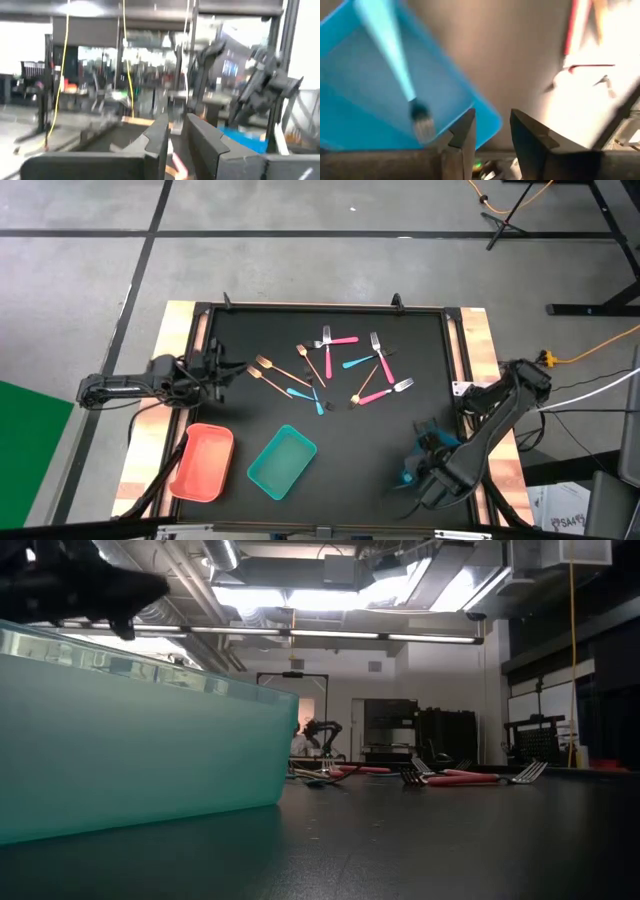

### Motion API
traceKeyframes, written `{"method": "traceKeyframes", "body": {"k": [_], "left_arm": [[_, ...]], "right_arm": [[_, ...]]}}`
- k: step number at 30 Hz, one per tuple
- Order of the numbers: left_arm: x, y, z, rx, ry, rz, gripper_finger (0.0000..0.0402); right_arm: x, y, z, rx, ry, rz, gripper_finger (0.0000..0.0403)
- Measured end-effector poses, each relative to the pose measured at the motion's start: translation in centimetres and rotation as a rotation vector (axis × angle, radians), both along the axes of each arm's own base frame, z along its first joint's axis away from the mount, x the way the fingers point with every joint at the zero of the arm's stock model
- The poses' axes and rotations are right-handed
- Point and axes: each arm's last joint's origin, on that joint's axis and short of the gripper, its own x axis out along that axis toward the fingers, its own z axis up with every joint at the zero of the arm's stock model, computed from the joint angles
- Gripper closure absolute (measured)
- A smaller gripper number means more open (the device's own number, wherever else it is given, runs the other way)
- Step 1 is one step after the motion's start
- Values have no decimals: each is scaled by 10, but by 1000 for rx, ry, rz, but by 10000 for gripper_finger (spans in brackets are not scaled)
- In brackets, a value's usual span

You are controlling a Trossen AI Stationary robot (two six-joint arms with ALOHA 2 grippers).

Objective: Sort silverware by color (type)
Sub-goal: Put the gold fork into the green bin

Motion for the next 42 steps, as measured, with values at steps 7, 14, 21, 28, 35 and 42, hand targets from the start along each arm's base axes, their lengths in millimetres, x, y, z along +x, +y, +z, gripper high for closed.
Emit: {"method": "traceKeyframes", "body": {"k": [7,14,21,28,35,42], "left_arm": [[0,1,6,-161,-95,-28,339],[12,5,10,-392,-45,44,339],[32,10,35,-592,-11,152,339],[53,13,59,-825,216,256,339],[66,16,78,-1183,449,376,339],[85,23,70,-1423,603,443,339]], "right_arm": [[1,-39,37,-50,-283,-90,290],[-13,-89,51,-23,-508,-185,290],[-23,-130,26,74,-686,-223,290],[-6,-149,6,202,-826,-110,290],[14,-162,0,254,-844,77,290],[27,-177,-7,169,-794,168,290]]}}
